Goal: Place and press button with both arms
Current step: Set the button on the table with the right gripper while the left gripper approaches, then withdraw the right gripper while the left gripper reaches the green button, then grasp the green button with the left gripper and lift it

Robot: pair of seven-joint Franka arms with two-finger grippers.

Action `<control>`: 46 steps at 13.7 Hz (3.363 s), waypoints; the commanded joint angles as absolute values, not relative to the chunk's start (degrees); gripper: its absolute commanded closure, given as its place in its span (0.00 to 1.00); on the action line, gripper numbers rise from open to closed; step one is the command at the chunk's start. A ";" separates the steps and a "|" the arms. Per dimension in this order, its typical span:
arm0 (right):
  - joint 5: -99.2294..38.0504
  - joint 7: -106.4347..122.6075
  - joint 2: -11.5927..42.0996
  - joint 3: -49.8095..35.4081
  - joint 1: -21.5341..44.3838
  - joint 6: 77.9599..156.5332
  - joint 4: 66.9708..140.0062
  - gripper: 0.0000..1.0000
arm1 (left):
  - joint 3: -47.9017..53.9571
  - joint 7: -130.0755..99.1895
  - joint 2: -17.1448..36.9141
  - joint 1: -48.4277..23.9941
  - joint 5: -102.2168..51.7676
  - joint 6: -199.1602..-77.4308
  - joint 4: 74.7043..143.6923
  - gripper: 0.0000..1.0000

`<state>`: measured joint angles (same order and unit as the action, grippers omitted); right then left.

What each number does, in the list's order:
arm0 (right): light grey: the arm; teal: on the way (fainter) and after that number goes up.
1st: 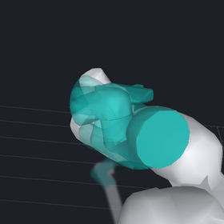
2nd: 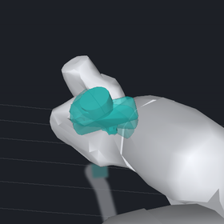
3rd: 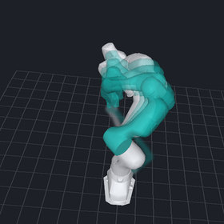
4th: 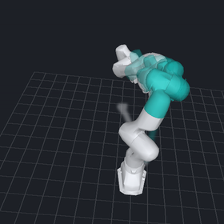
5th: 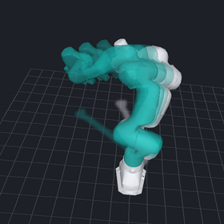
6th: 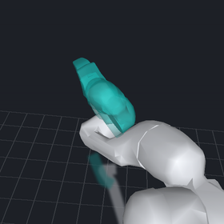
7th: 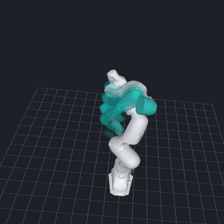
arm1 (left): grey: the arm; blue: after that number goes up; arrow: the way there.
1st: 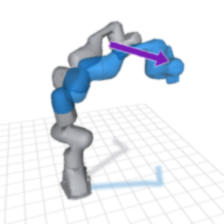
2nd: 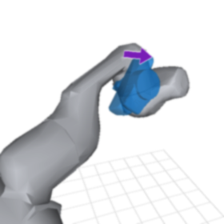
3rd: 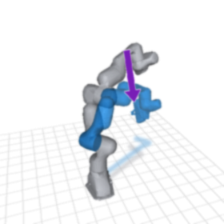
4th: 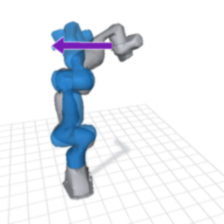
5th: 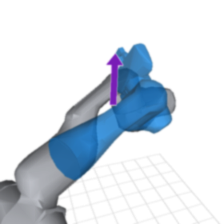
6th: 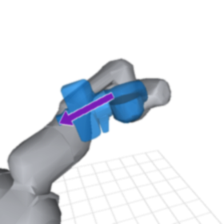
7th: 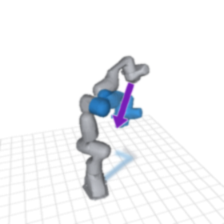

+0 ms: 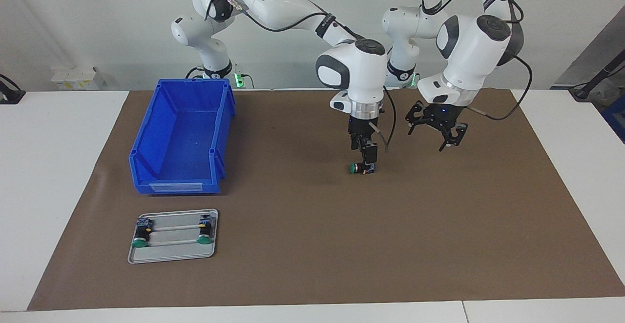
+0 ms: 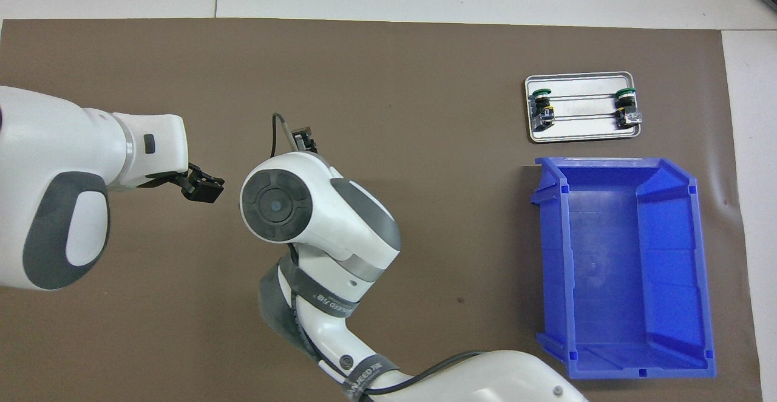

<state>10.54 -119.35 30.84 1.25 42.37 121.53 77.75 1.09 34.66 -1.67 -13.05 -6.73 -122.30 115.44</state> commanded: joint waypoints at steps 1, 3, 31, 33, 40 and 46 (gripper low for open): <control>8.36 -104.13 17.09 0.62 36.67 122.00 92.87 0.00 | 0.26 43.21 -0.54 -17.30 -7.82 -129.71 120.14 0.00; 7.12 -92.16 12.59 0.62 32.37 120.51 96.49 0.00 | 0.26 48.32 0.88 -20.11 -7.82 -131.21 120.93 0.00; 1.67 -10.72 -2.46 0.97 3.68 93.25 94.92 0.00 | -0.26 53.61 14.94 -29.27 -7.65 -148.80 123.75 1.00; 1.06 -11.77 -2.37 0.97 3.69 93.95 95.10 0.00 | -0.26 53.61 15.03 -29.18 -7.65 -148.62 123.14 1.00; 1.41 -11.16 0.79 1.32 2.46 86.57 87.62 0.00 | -0.35 53.44 14.94 -26.81 -7.82 -137.40 115.77 1.00; 1.32 -11.43 -1.04 1.41 2.02 88.76 91.56 0.00 | 0.09 56.15 14.59 -19.27 -12.12 -119.66 105.58 1.00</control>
<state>0.55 -11.27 0.09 1.44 2.62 87.54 89.20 -0.51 53.53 14.46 -22.59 -10.17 -126.49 109.61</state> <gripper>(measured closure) 0.000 0.670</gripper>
